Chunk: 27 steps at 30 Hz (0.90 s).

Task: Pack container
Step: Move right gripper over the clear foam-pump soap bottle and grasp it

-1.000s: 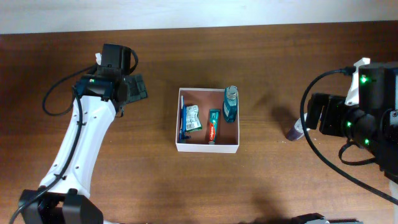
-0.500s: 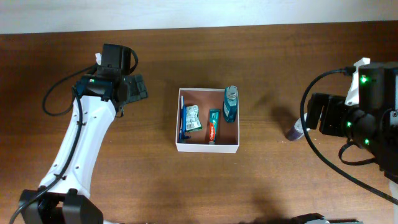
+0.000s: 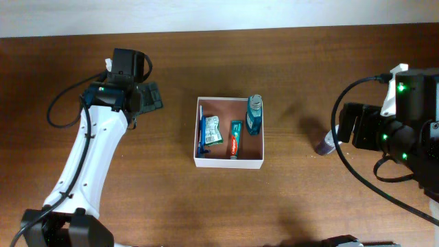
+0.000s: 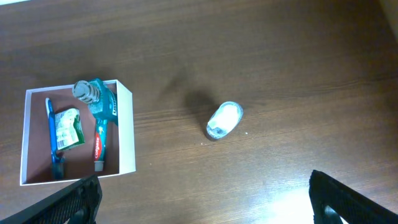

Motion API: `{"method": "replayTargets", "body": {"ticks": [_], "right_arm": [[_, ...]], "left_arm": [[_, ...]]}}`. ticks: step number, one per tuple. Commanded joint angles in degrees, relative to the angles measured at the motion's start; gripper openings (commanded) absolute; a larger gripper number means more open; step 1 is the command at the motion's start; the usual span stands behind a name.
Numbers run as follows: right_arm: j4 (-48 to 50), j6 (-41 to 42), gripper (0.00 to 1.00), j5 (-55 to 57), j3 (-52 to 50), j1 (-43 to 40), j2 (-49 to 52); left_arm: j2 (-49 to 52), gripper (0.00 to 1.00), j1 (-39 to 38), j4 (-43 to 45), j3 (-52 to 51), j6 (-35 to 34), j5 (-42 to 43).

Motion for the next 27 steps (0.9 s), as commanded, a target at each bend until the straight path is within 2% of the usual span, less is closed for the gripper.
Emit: {"method": "replayTargets", "body": {"ticks": [1,14,16,22,27], "right_arm": [[0.0,-0.4,0.98,0.7,0.4,-0.5,-0.2],[-0.3,-0.3,0.98,-0.9,0.4,-0.5,1.0],[-0.9,2.1,0.98,-2.4,0.4,-0.5,3.0],[-1.3,10.5,1.00,4.8,0.3,-0.5,14.5],[-1.0,17.5,0.85,7.5,0.3,-2.8,21.4]], "left_arm": [[-0.3,0.99,0.1,-0.1,0.5,0.3,-0.8],[-0.3,0.99,0.1,-0.1,0.5,0.3,-0.8],[-0.3,0.99,0.1,-0.1,0.5,0.3,-0.8],[-0.3,0.99,0.1,-0.1,0.5,0.3,-0.8],[-0.3,0.99,0.1,-0.1,0.5,0.3,-0.8]]}}
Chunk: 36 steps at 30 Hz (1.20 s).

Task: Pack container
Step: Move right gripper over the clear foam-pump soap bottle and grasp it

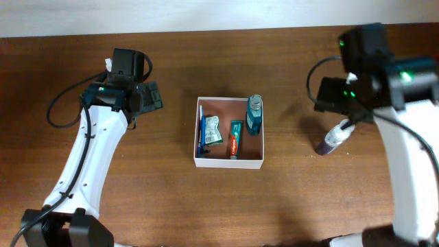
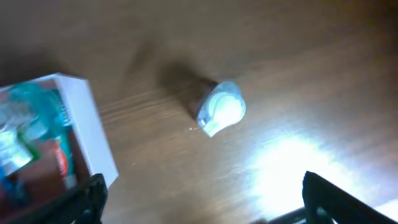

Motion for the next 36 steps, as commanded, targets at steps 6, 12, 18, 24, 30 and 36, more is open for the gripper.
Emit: {"method": "replayTargets", "body": {"ticks": [6,12,18,24,30,36], "right_arm": [[1.2,5.8,0.65,-7.0,0.3,-9.3,4.0],[2.5,6.1,0.54,-8.4,-1.1,-10.0,4.0],[4.9,9.9,0.55,-10.8,-2.7,-10.1,4.0],[4.8,11.3,0.55,-11.1,-3.4,-11.1,4.3],[5.3,12.0,0.55,-14.4,-8.8,-15.3,4.3],[9.0,12.0,0.60,-14.7,-16.8,-16.5,4.3]], "left_arm": [[-0.3,0.99,0.1,-0.1,0.5,0.3,-0.8],[-0.3,0.99,0.1,-0.1,0.5,0.3,-0.8],[-0.3,0.99,0.1,-0.1,0.5,0.3,-0.8],[-0.3,0.99,0.1,-0.1,0.5,0.3,-0.8],[-0.3,0.99,0.1,-0.1,0.5,0.3,-0.8],[-0.3,0.99,0.1,-0.1,0.5,0.3,-0.8]]}}
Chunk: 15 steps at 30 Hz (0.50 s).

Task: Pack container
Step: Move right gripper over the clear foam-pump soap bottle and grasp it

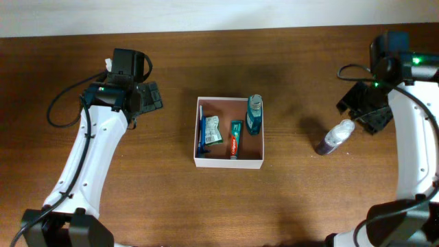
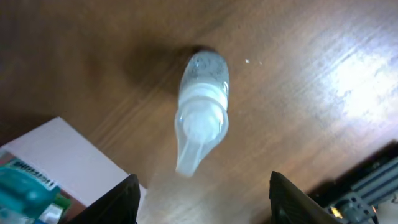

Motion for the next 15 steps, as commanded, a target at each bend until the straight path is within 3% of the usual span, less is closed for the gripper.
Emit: {"method": "replayTargets", "body": {"ticks": [1,15], "right_arm": [[3.1,0.5,0.62,-1.2,-4.9,-0.4,0.4],[11.6,0.5,0.63,-2.2,-12.9,-0.4,0.3]], "left_arm": [[-0.3,0.99,0.1,-0.1,0.4,0.3,-0.8],[-0.3,0.99,0.1,-0.1,0.4,0.3,-0.8]]}}
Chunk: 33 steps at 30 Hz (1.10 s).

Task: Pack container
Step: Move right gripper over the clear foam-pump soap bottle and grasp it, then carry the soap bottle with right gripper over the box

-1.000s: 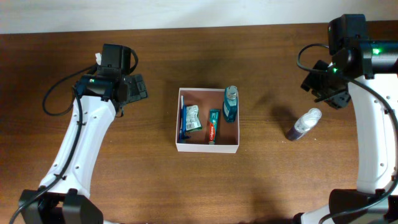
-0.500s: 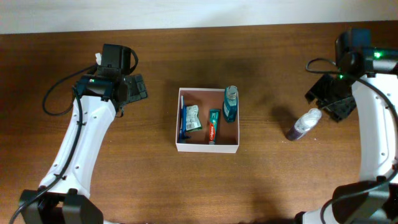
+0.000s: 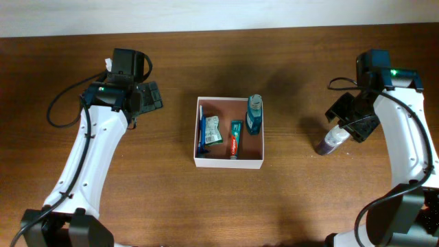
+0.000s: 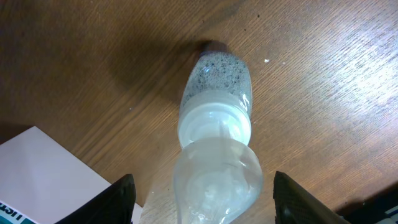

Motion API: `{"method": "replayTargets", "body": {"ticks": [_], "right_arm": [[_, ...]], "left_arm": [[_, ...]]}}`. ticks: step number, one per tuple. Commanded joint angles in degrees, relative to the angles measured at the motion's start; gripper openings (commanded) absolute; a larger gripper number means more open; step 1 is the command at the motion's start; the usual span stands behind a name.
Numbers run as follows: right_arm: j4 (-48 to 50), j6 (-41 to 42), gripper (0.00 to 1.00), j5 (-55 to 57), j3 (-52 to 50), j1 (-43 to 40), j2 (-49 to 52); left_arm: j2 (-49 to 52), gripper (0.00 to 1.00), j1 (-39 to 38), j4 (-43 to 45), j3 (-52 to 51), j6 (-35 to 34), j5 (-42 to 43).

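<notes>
A white open box (image 3: 228, 162) sits mid-table holding a blue toothbrush, a green packet, a toothpaste tube (image 3: 234, 138) and a blue bottle (image 3: 254, 113). Right of it stands a small clear bottle with a white pump cap (image 3: 329, 140) (image 4: 214, 134). My right gripper (image 3: 350, 118) (image 4: 202, 205) hangs open directly above that bottle, one finger on either side of its cap, not touching it. My left gripper (image 3: 147, 98) rests left of the box, over the bare table; its fingers are too dark to read.
The box corner (image 4: 56, 168) shows at the lower left of the right wrist view. A white wall strip (image 3: 206, 14) runs along the table's far edge. Brown wooden tabletop (image 3: 288, 199) surrounds the box.
My right gripper has moved left and down over the pump bottle, whose cap now sits between the open fingers. The left arm and box contents have not moved.
My right gripper was first at the far right, away from the pump bottle. Then it was above and behind the bottle, then beside it on the right. Now it straddles the cap, open. The left arm stayed put throughout.
</notes>
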Motion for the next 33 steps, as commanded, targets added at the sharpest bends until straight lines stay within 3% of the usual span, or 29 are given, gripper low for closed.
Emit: {"method": "replayTargets", "body": {"ticks": [1,13,30,31,33], "right_arm": [[0.2,0.5,0.63,-0.3,-0.3,-0.3,0.1],[0.7,0.3,0.57,-0.3,-2.1,-3.2,0.1],[1.9,-8.1,0.23,-0.5,-2.1,-3.1,-0.1],[1.9,-9.9,0.18,-0.5,-2.0,-3.1,-0.4],[1.9,-11.0,0.17,-0.6,-1.7,-3.1,-1.3]], "left_arm": [[-0.3,1.00,0.1,-0.1,0.5,0.3,-0.8],[-0.3,1.00,0.1,-0.1,0.5,0.3,-0.8],[-0.3,0.99,0.1,-0.1,0.5,0.3,-0.8],[-0.3,0.99,0.1,-0.1,0.5,0.3,-0.8],[-0.3,0.99,0.1,-0.1,0.5,0.3,-0.8]]}}
